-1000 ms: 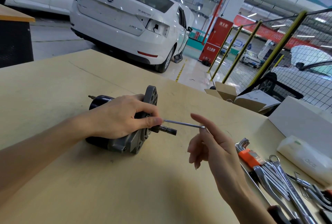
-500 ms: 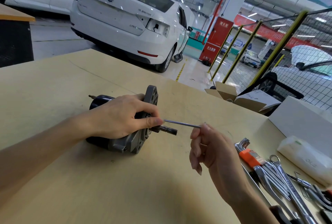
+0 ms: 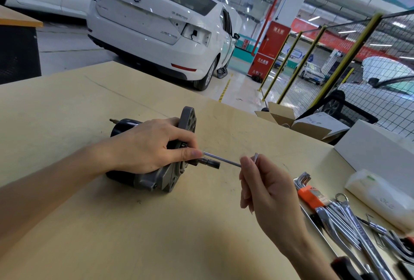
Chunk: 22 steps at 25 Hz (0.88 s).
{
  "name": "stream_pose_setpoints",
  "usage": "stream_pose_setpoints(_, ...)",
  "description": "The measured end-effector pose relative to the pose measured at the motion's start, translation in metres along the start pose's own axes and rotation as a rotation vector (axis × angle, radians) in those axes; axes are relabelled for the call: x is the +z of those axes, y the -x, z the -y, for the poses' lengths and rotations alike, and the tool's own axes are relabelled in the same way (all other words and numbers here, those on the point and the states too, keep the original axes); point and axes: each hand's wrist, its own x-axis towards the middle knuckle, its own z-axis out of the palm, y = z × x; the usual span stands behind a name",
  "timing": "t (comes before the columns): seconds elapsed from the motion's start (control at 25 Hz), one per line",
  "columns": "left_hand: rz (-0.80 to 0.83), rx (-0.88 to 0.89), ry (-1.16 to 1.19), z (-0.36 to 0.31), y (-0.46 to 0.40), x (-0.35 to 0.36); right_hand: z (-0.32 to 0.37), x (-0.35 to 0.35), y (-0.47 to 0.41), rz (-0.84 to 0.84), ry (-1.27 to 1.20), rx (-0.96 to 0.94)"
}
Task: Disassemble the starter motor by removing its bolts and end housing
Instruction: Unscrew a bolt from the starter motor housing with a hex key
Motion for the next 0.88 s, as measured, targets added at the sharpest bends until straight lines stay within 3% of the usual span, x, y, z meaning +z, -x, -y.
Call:
stream_pose_setpoints(0.36,0.018,0.001,0.007,0.0025,-0.0001,0.0005,-0.0049,0.0022,0.0018,-0.074,0.005,-0.048)
stream_pose_setpoints(0.48,0.016,0.0,0.001,0.0019,0.0005,0.0004,-0.0023,0.001,0.001,0.003,-0.27,0.131)
stream_pose_setpoints(0.64,0.007,-0.003,-0.003,0.0015,0.001,0.0002,0.0011,-0.0029,-0.0031,0.144,-0.41,0.302)
stream_pose_setpoints(0.88,0.02,-0.001,-0.007,0.0003,0.0008,-0.0005,0.0023,-0.0053,-0.003,0.256,-0.53,0.327)
